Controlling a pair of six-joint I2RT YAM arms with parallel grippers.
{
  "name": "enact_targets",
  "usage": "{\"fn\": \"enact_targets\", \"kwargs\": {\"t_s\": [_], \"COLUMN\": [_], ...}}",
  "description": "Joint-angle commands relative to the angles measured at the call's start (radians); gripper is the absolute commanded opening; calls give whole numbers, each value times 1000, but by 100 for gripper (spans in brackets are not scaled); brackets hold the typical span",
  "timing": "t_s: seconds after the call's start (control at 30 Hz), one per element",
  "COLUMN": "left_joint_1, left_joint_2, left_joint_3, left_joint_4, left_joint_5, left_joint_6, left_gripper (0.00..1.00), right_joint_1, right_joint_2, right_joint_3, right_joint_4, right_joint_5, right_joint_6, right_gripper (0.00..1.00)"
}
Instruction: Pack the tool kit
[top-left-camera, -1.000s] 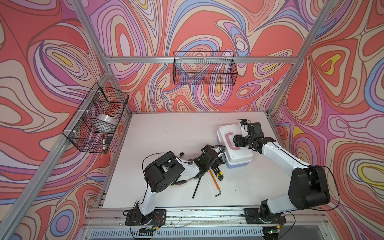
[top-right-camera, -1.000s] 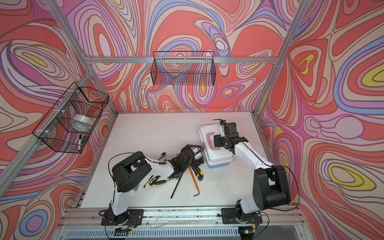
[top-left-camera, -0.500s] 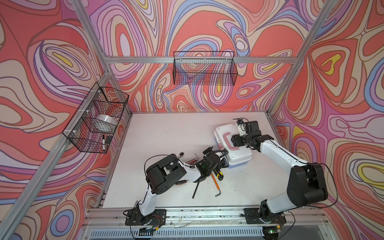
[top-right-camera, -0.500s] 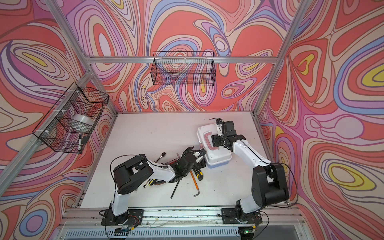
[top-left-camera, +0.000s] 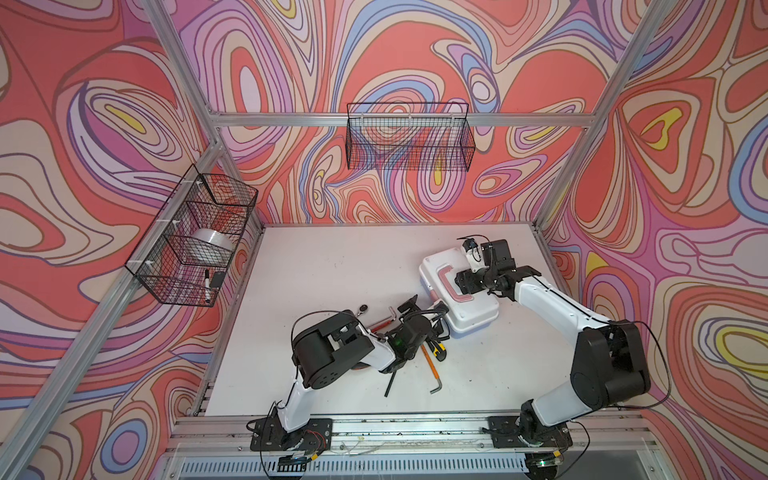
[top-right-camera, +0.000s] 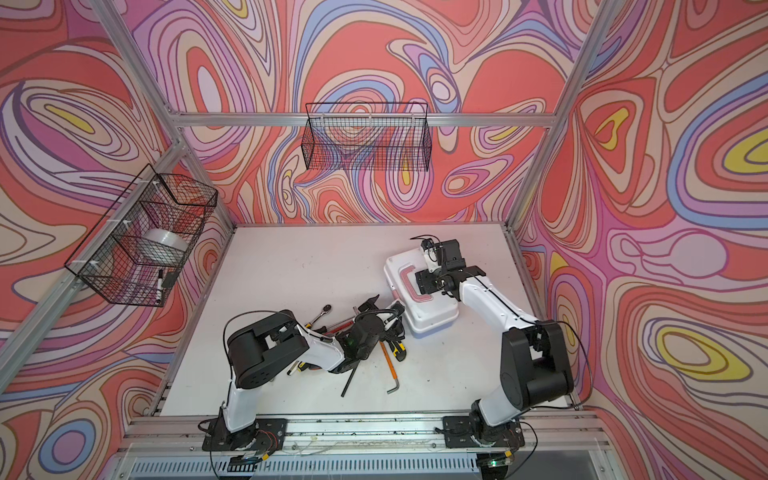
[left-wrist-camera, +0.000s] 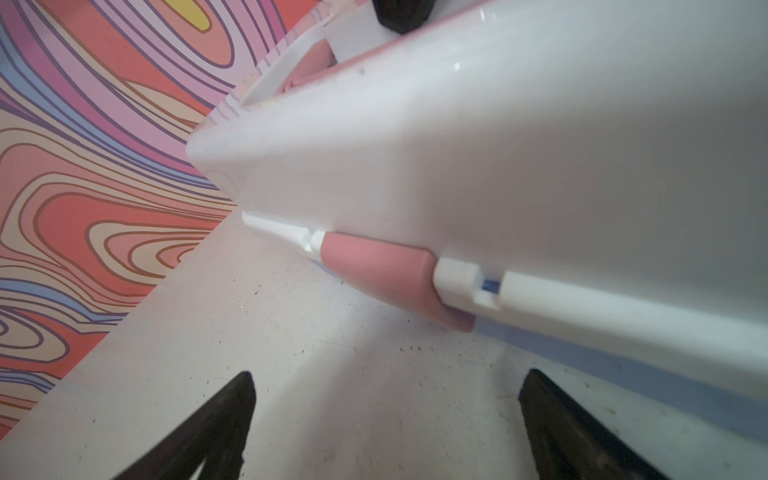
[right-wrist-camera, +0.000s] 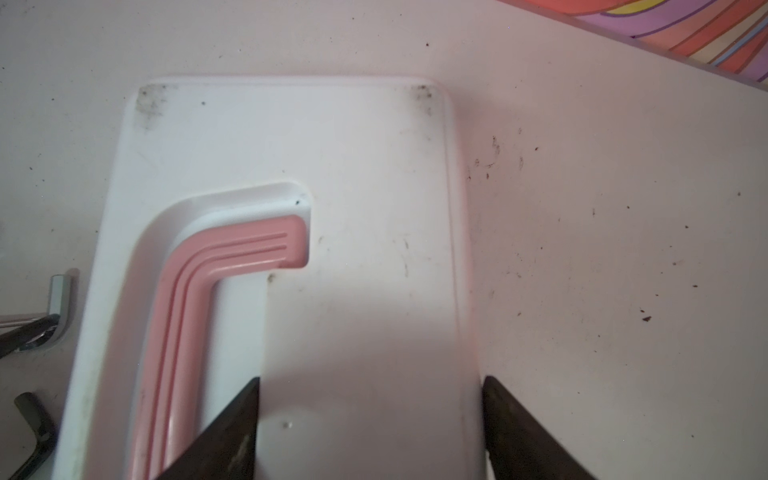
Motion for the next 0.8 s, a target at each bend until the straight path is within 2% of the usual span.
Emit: {"fn": "enact_targets", "kwargs": {"t_s": [0.0,0.2,0.4,0.77], "left_joint_1": [-4,-4,-4,-4], "left_joint_2": [36,40,44,80], "left_joint_3": [12,36,75,149], "left_joint_4": [81,25,-38,-52], "left_joint_5": [-26,8,-68,-143], "left_joint_6": [58,76,57,127], "left_gripper": [100,98,97,96], "right_joint_1": [27,28,28,19], "right_joint_2": [128,120,106,148], "right_joint_3": [-73,-76,-81,-74], "right_joint_4": [-261,-242,-260,-279], "right_joint_5": [-24,-13,-18,-47], "right_joint_6": [-85,-84,-79,-111], "right_gripper": [62,62,62,58]}}
